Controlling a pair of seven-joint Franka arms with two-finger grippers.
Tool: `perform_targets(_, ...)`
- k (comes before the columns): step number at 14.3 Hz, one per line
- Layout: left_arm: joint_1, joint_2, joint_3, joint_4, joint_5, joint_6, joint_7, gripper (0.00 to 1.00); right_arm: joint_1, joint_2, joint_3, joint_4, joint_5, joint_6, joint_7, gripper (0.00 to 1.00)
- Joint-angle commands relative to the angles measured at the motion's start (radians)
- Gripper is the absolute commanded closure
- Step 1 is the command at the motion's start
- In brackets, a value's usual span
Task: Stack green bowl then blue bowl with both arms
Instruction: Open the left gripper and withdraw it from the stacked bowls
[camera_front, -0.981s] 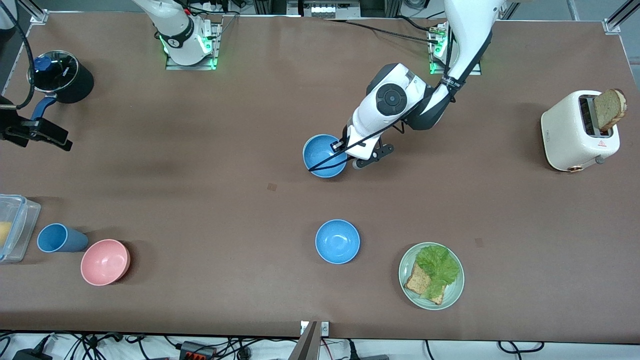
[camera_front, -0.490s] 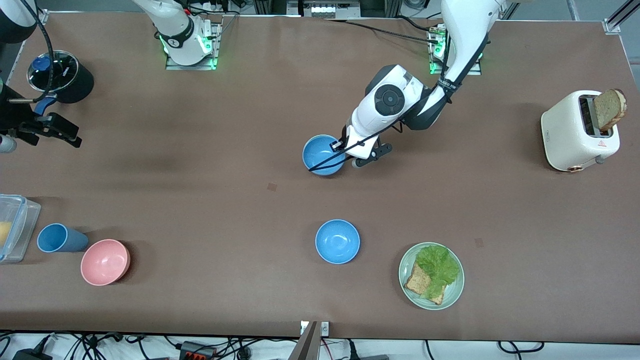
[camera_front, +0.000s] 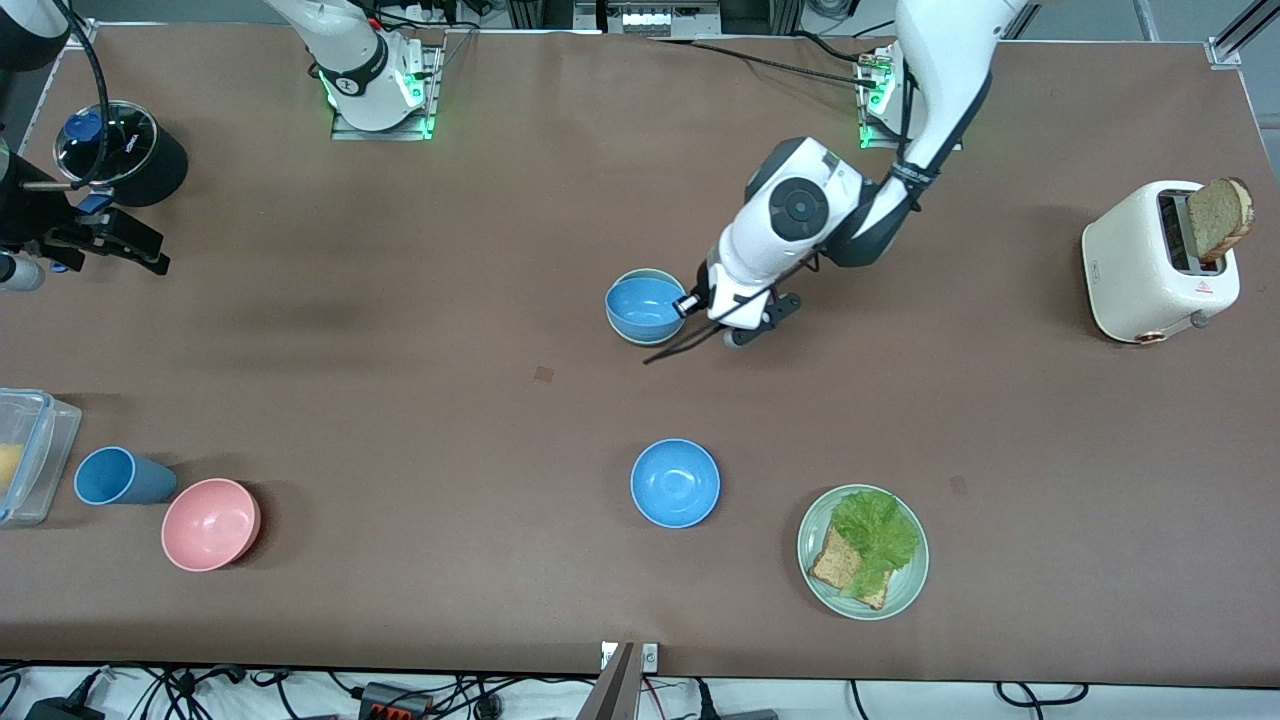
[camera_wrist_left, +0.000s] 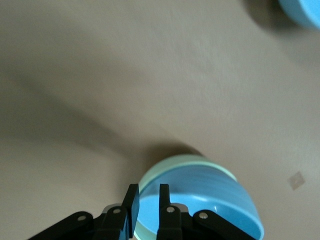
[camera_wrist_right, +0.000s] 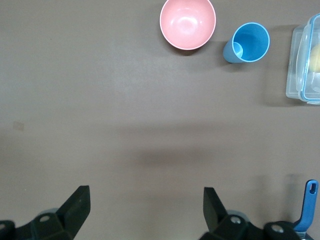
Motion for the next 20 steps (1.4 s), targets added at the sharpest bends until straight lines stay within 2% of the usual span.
perform_targets(1,0.059,-0.042,-0.004,0.06,-0.01,-0.152,0.084,0.77,-0.003,-0.013,0.003,0.001,-0.006,-0.013,-0.01,0.0)
perform_targets(4,0.113,-0.056,-0.002,0.131,-0.01,-0.277,0.199,0.77,-0.003,-0.007,0.003,0.015,-0.003,-0.019,-0.007,0.0)
perform_targets(8,0.222,-0.056,0.002,0.258,-0.01,-0.461,0.448,0.76,-0.003,-0.002,0.003,0.015,0.0,-0.022,-0.005,0.0)
perform_targets(10,0.271,-0.055,0.008,0.296,-0.007,-0.513,0.556,0.76,-0.004,-0.001,0.003,0.015,0.0,-0.02,-0.007,0.0)
perform_targets(12,0.331,-0.05,0.007,0.344,0.05,-0.573,0.697,0.75,-0.004,-0.001,0.003,0.017,-0.001,-0.017,-0.007,0.0)
perform_targets(13,0.363,-0.042,0.007,0.379,0.064,-0.601,0.757,0.71,-0.003,-0.001,0.003,0.017,-0.001,-0.01,-0.007,0.0)
perform_targets(15,0.409,-0.024,0.01,0.421,0.065,-0.645,0.857,0.49,-0.001,0.01,0.004,0.029,-0.001,0.0,-0.007,0.0)
perform_targets(16,0.423,-0.027,0.012,0.421,0.076,-0.645,0.912,0.35,-0.003,0.01,0.004,0.03,-0.001,0.004,-0.009,0.0)
perform_targets(17,0.429,-0.036,0.028,0.419,0.084,-0.645,0.952,0.12,-0.003,0.008,0.004,0.029,-0.003,0.017,-0.009,0.0)
perform_targets(18,0.432,-0.057,0.059,0.409,0.088,-0.642,0.98,0.0,-0.003,0.008,0.004,0.029,-0.003,0.018,-0.009,0.0)
perform_targets(20,0.432,-0.12,0.102,0.363,0.088,-0.626,1.073,0.0,-0.003,0.008,0.004,0.029,-0.003,0.023,-0.009,0.0)
